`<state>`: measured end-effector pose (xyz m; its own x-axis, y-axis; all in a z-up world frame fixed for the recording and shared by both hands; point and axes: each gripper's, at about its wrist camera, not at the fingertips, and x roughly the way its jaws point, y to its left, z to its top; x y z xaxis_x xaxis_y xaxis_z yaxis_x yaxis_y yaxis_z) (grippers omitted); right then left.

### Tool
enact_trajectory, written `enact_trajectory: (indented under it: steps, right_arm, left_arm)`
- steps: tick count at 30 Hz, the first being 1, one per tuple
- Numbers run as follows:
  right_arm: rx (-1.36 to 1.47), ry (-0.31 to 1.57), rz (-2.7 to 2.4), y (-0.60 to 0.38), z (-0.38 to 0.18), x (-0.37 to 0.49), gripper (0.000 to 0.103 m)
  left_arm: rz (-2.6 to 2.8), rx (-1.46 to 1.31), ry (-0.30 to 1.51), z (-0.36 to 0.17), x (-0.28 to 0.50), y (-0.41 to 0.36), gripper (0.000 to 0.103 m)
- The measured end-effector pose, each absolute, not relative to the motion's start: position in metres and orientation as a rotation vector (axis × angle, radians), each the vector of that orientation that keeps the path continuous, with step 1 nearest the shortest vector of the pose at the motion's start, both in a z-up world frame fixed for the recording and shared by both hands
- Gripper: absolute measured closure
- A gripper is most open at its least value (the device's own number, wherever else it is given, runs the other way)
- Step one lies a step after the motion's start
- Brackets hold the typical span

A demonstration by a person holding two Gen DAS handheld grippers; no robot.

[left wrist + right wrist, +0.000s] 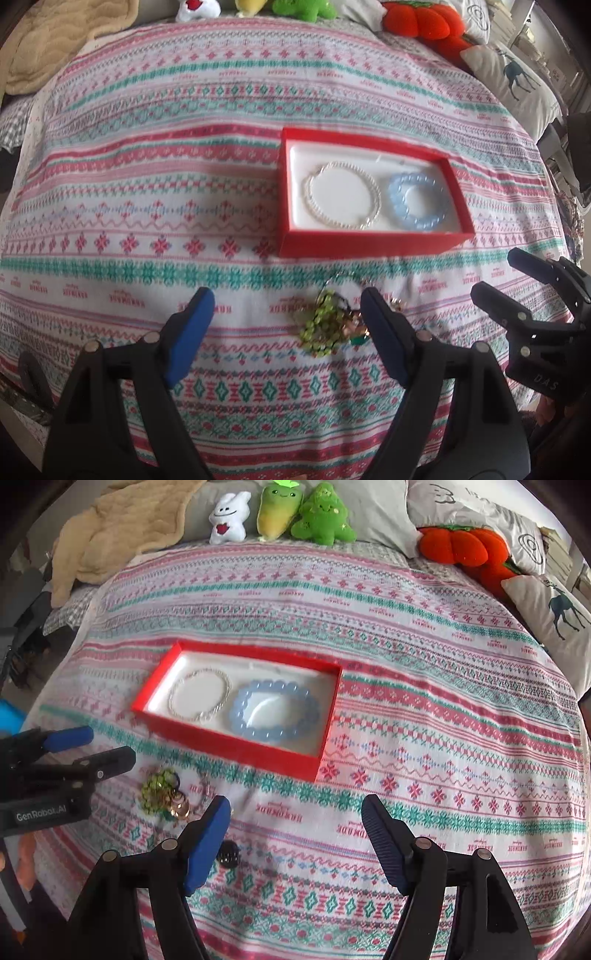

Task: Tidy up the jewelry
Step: 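Reach the left tool to the green beaded bracelet and close on it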

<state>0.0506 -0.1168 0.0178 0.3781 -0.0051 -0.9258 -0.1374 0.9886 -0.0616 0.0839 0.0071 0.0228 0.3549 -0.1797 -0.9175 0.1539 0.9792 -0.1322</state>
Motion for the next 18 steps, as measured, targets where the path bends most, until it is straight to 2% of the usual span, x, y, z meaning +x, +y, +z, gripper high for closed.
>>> enact_trajectory:
  steps: [15,18]
  right_arm:
    - [-0.214,1.260,0.089,-0.102,-0.006,0.043,0.028]
    - [-0.211,1.268,0.088,-0.101,-0.009,0.043,0.028]
  left_arm:
    - [-0.269,-0.034,1.308,-0.010,0.074,0.010,0.022]
    - [-0.298,-0.031,1.314,-0.013,0.075,0.003,0.036]
